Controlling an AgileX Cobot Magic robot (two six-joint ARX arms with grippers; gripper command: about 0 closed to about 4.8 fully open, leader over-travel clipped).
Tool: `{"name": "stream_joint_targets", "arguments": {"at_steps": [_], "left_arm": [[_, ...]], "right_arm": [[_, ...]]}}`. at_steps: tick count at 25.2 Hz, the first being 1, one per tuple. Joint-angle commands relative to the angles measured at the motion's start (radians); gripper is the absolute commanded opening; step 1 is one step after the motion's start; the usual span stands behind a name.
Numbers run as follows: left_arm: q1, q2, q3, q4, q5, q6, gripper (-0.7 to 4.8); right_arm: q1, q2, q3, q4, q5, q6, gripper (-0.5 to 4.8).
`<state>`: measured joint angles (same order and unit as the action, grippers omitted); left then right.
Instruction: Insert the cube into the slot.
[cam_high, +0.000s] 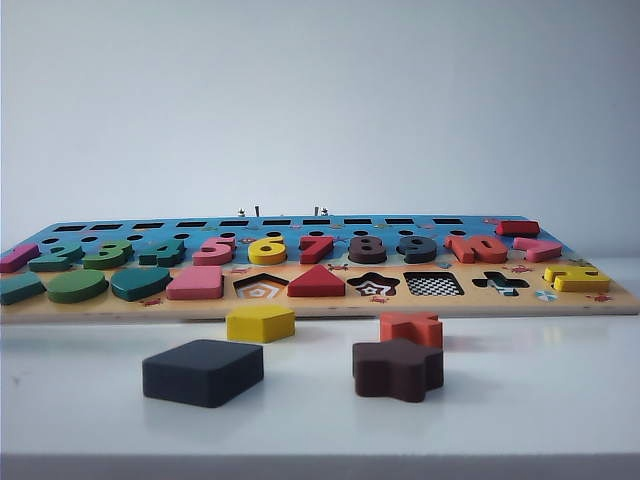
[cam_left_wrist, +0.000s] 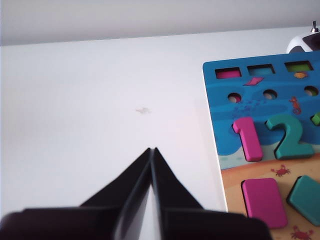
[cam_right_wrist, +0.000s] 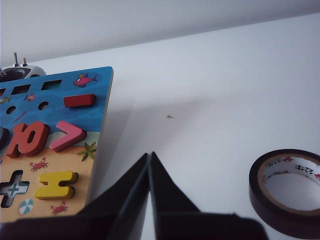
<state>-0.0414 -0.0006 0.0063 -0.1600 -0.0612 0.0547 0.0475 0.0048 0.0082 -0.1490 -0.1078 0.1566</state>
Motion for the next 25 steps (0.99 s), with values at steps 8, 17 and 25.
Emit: {"name": "stream_joint_targets", "arguments": {"at_steps": [8,17,25], "left_arm": [[0.000,0.056,0.051,0.027,0.005,-0.003,0.17],[-0.001,0.190,0.182,-0.071,0.098,-0.003,0.17],[-0.021,0.304,0.342,-0.267,0.182,0.005,0.17]], "right_arm": [[0.002,-0.002,0.000,0.010,0.004,-0.004,-0.04],[0.002,-0.002,0.000,0.010,0.004,-0.004,-0.04],[0.002,-0.002,0.000,0.010,0.004,-0.003,-0.04]]}}
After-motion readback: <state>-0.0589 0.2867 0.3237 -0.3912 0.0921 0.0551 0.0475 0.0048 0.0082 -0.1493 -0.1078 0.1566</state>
